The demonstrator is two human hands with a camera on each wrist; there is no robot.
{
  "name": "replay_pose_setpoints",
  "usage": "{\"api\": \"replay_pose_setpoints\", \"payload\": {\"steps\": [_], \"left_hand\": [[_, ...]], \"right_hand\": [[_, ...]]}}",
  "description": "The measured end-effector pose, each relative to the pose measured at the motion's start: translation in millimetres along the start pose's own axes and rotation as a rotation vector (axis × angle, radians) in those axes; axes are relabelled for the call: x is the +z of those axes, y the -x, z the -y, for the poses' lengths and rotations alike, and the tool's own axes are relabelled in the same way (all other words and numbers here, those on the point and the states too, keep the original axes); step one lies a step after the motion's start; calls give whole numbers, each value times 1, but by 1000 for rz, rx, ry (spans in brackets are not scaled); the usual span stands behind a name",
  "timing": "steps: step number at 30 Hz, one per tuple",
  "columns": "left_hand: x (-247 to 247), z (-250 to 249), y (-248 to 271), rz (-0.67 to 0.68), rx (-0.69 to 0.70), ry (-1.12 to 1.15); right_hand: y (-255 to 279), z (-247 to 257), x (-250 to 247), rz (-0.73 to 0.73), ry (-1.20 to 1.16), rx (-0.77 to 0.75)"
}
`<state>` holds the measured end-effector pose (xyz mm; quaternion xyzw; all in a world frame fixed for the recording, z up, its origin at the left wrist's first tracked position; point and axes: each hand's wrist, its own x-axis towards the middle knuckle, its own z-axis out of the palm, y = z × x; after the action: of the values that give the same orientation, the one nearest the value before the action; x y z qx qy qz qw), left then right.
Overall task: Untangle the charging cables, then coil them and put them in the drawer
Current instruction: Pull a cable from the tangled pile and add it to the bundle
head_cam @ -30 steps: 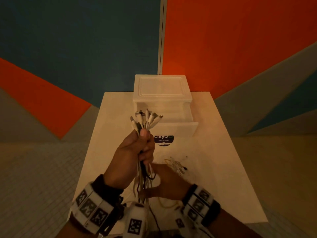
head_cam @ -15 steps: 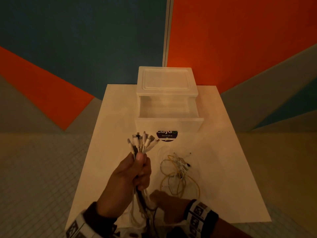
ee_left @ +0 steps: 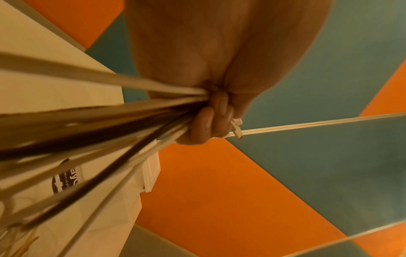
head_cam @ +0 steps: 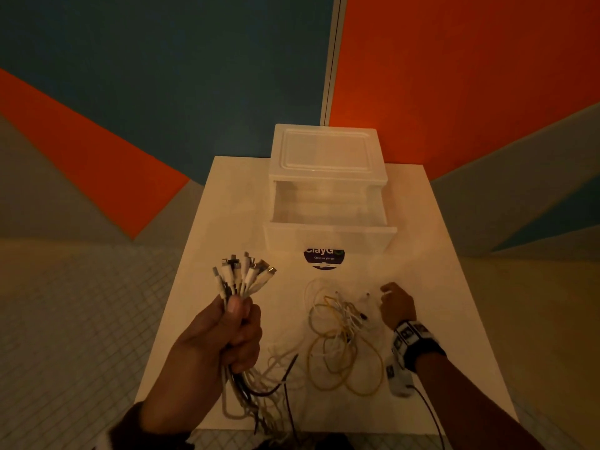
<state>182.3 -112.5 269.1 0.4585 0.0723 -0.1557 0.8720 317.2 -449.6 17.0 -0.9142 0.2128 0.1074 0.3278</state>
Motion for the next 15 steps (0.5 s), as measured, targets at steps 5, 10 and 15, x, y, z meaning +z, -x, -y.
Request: {"api": "replay_pose_setpoints", "payload": {"steps": [5,10,15], "left_hand": [[-1,1,-3,-28,3,3],[-4,0,-9,-47,10,2],[-7,-2,-19,-60,34,-20]], "right_hand": [[-35,-5,22,184,346,-218],[-23,13,11,116,264,-379],[31,88,-68,82,-698,-391]]}}
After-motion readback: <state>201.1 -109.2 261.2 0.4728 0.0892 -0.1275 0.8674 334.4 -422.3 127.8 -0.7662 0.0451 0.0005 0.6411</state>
